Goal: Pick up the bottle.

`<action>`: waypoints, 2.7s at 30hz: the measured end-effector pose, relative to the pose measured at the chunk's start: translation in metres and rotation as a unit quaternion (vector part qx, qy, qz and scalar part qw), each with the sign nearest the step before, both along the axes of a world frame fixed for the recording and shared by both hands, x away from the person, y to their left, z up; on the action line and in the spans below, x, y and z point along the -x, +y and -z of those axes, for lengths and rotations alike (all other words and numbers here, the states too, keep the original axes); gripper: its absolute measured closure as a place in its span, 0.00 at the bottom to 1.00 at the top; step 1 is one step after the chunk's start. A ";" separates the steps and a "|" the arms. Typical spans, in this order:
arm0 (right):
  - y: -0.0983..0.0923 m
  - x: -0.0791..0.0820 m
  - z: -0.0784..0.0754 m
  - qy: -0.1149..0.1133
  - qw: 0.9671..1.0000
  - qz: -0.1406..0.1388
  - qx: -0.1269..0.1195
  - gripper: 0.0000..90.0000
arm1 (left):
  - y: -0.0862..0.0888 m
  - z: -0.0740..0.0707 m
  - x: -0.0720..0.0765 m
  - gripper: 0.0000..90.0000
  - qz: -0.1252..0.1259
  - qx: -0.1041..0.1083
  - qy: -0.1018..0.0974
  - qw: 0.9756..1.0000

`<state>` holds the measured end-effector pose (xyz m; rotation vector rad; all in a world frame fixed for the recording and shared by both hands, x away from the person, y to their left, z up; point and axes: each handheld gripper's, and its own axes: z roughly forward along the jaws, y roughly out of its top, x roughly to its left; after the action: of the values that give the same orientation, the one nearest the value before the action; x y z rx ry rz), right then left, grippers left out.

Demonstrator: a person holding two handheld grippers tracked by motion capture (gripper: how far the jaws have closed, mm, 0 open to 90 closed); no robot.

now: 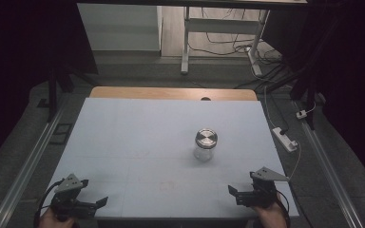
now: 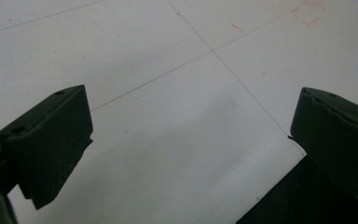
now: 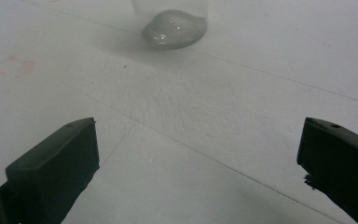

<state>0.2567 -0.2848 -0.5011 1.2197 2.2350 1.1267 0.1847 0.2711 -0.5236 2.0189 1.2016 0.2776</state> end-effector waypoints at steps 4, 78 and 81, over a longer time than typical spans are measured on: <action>0.002 0.000 0.000 0.001 1.000 -0.007 0.006 0.00 | 0.000 0.000 0.000 0.00 0.001 -0.001 0.003 1.000; 0.042 -0.020 -0.020 -0.021 0.994 -0.104 -0.024 0.00 | 0.002 0.001 -0.003 0.00 0.064 0.019 -0.003 0.998; 0.046 -0.022 -0.020 -0.023 0.994 -0.105 -0.015 0.00 | 0.003 0.001 -0.003 0.00 0.062 0.021 0.000 0.998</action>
<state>0.2791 -0.2393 -0.4813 0.9755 2.3621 1.2572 0.1877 0.2738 -0.5246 2.0475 1.0683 0.1894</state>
